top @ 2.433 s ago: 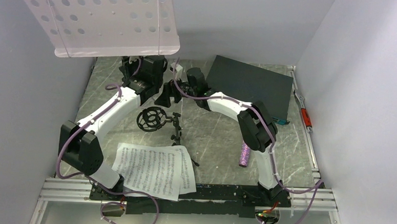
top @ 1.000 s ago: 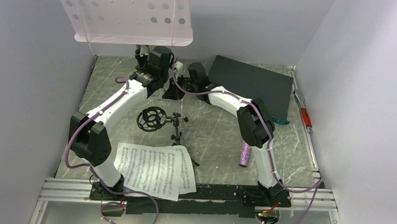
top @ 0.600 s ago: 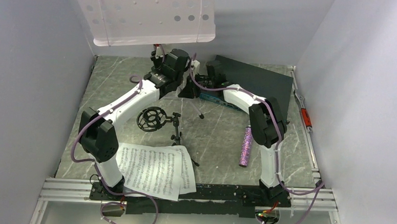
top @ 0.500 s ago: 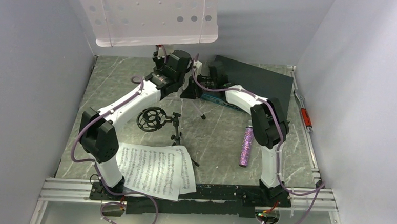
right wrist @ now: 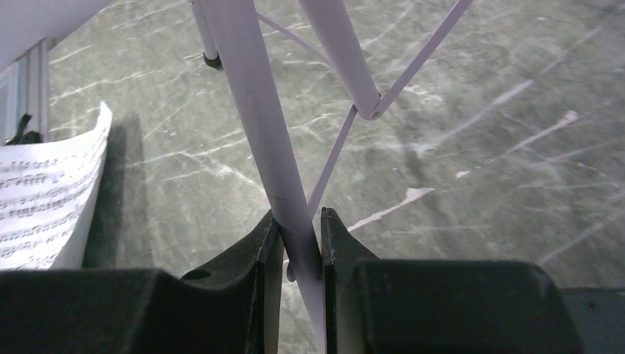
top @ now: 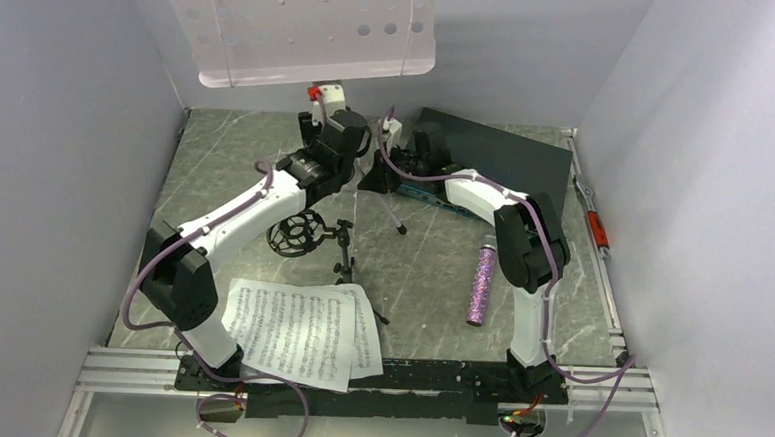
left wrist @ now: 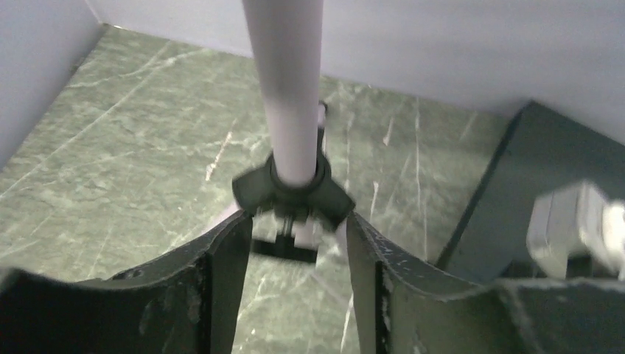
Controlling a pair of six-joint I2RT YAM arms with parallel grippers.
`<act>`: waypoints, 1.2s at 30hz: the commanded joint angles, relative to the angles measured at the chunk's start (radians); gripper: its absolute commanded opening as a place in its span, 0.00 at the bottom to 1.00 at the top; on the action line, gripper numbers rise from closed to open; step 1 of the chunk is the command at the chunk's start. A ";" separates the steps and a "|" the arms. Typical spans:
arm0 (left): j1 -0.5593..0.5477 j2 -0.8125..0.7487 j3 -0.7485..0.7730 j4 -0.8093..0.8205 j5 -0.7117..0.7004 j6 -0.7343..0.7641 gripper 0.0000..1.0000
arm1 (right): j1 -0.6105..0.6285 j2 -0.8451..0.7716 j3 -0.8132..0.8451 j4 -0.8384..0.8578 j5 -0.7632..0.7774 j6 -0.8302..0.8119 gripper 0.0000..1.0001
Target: Set up the instrument practice props
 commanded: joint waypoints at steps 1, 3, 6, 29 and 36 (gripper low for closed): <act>-0.025 -0.040 -0.013 -0.117 0.161 -0.015 0.62 | -0.069 0.012 -0.041 -0.154 0.241 0.044 0.00; -0.025 -0.044 0.000 -0.136 0.212 -0.007 0.70 | -0.068 0.004 -0.050 -0.152 0.249 0.045 0.00; -0.025 -0.061 0.001 -0.133 0.316 0.025 0.79 | -0.068 -0.003 -0.058 -0.159 0.260 0.047 0.00; -0.025 -0.316 -0.104 -0.087 0.730 0.077 0.94 | -0.073 -0.124 -0.191 -0.285 0.275 -0.047 0.00; -0.025 -0.381 -0.123 -0.095 0.764 0.072 0.94 | -0.073 -0.150 -0.214 -0.368 0.323 -0.072 0.00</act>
